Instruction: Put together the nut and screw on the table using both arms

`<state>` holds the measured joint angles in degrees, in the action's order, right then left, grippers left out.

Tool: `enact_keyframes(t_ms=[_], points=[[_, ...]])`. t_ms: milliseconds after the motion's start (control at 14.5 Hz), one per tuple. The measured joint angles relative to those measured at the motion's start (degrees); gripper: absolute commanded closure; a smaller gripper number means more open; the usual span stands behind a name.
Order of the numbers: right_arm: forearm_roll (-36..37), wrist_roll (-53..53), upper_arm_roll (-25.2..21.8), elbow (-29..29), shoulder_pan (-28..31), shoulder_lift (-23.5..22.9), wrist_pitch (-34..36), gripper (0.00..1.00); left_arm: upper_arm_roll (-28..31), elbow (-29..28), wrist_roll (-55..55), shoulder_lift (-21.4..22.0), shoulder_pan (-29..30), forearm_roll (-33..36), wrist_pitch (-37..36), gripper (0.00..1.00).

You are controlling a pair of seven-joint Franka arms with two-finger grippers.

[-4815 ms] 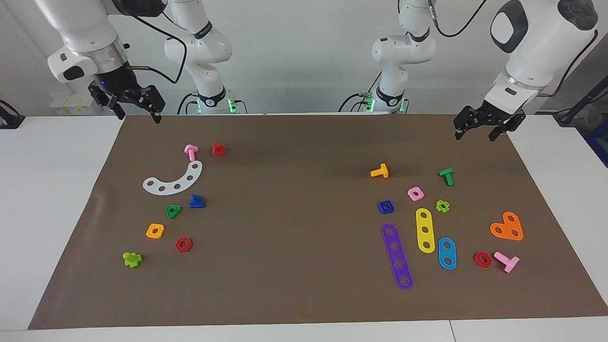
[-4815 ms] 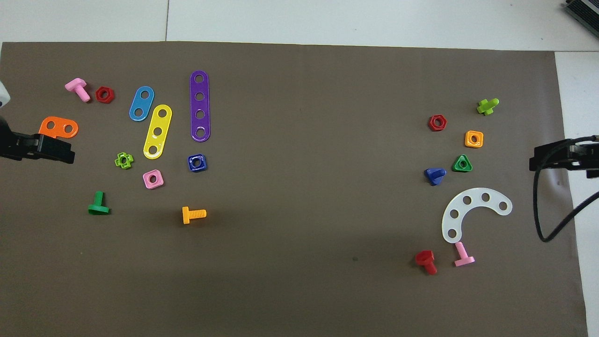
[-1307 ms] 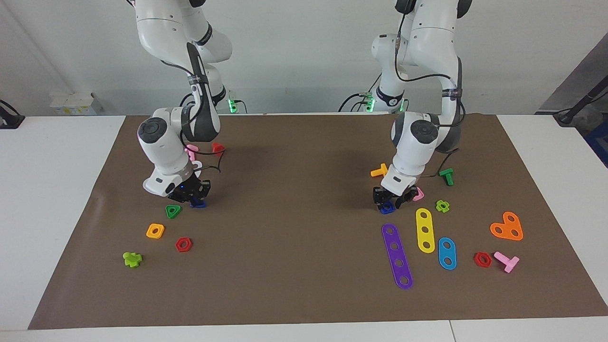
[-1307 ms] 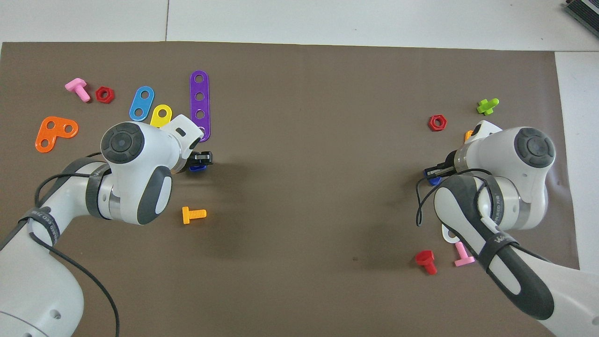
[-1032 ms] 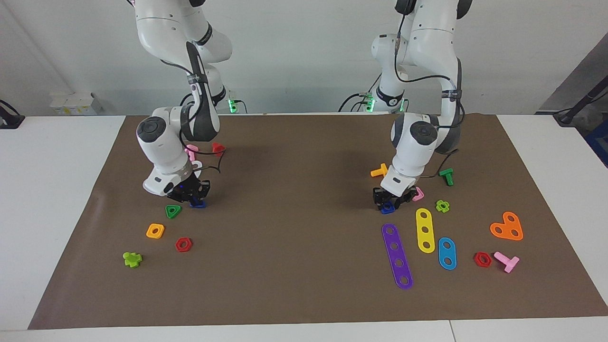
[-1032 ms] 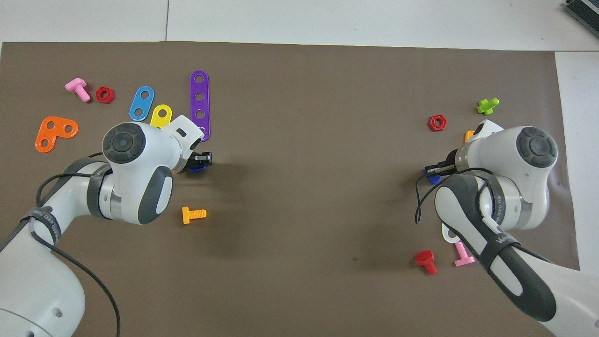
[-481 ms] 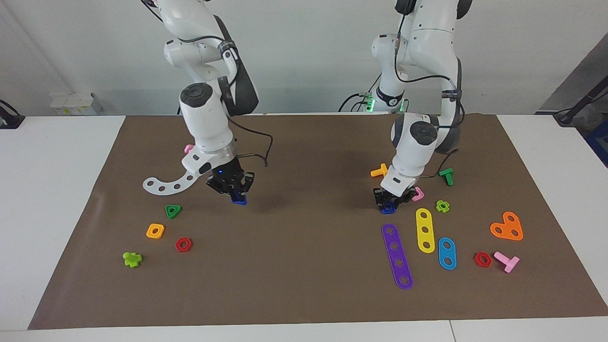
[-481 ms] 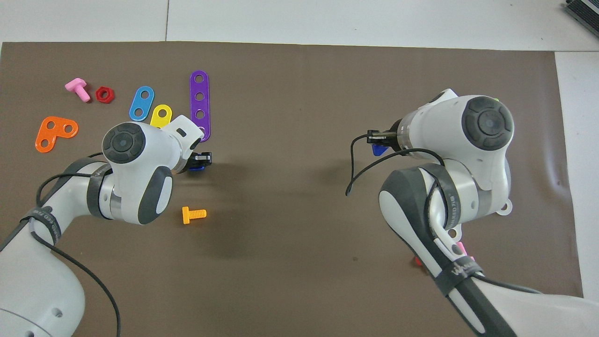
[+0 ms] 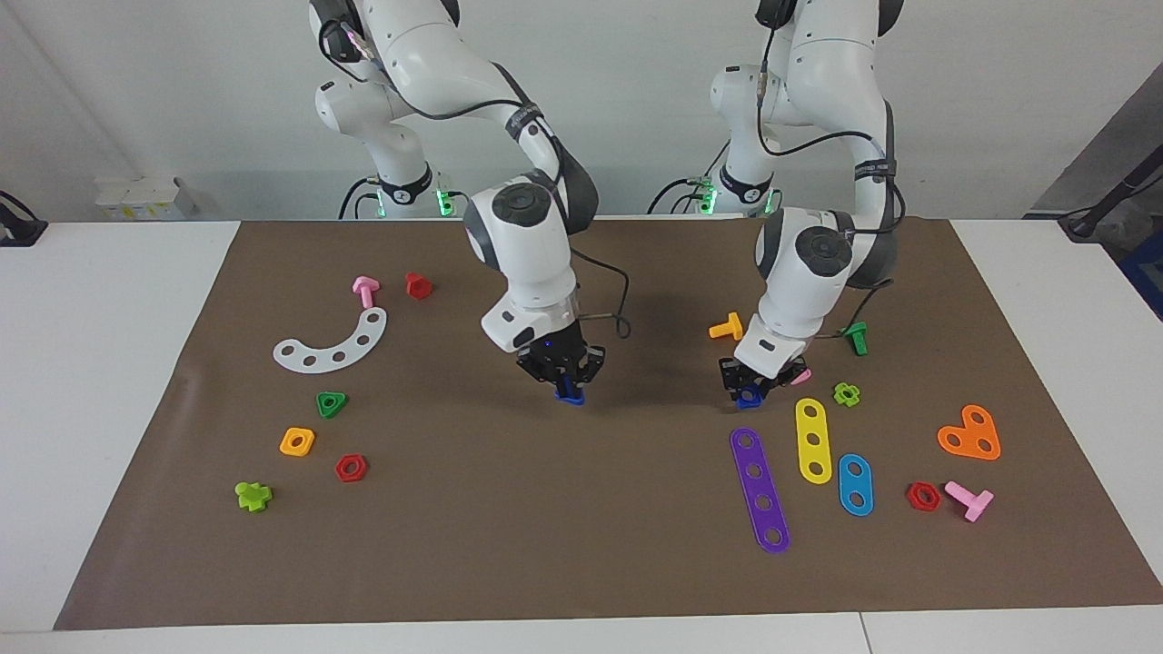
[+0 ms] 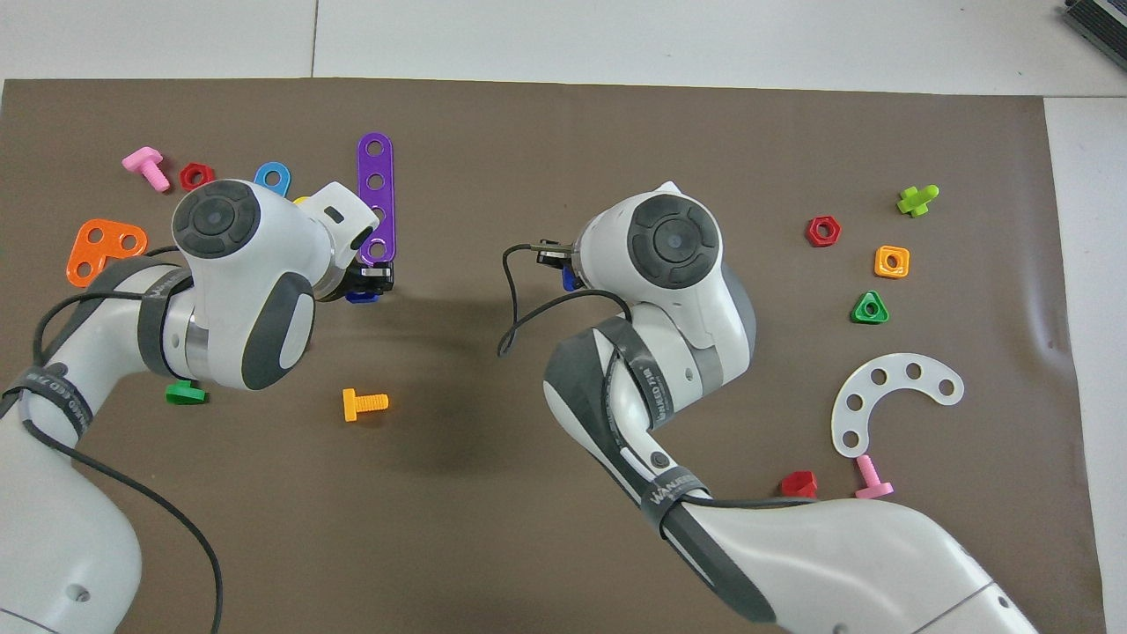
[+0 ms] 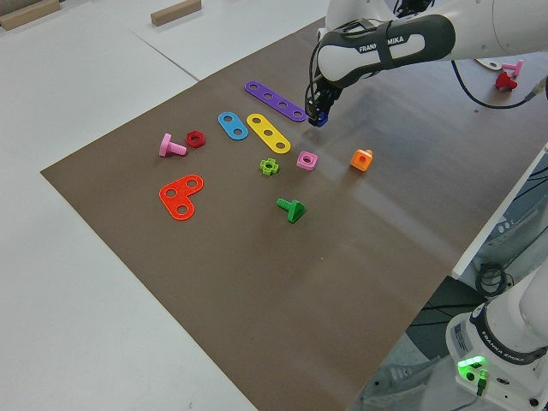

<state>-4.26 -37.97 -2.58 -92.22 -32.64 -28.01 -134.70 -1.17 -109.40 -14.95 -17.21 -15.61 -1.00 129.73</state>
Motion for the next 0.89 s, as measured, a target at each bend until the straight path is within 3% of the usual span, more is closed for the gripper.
enact_keyframes(t_ms=[206, 481, 550, 619, 894], points=[[0.15, -1.0, -0.02, 1.05, -1.8, -4.66, -6.92, 1.0, -0.04, 2.77, -1.34, -1.0, -0.9, 0.0, -1.11, 0.67], [1.51, -1.0, -0.27, 1.31, -1.7, -6.22, -8.58, 1.0, -0.1, 7.0, -4.94, -2.75, -2.72, 0.0, -3.8, 0.67], [1.62, -1.0, -0.3, 1.21, -1.68, -6.29, -8.58, 0.58, -0.11, 8.42, -6.08, -3.1, -3.17, 0.0, -4.89, 0.67], [1.67, -1.0, -0.3, 1.03, -1.69, -6.34, -8.58, 0.01, -0.1, 9.76, -7.13, -3.39, -3.62, 0.0, -5.79, 0.67], [1.74, -1.0, -0.31, -0.97, -1.76, -6.47, -10.02, 0.0, -0.12, 11.91, -9.79, -4.18, -5.1, 0.0, -6.91, 0.68]])
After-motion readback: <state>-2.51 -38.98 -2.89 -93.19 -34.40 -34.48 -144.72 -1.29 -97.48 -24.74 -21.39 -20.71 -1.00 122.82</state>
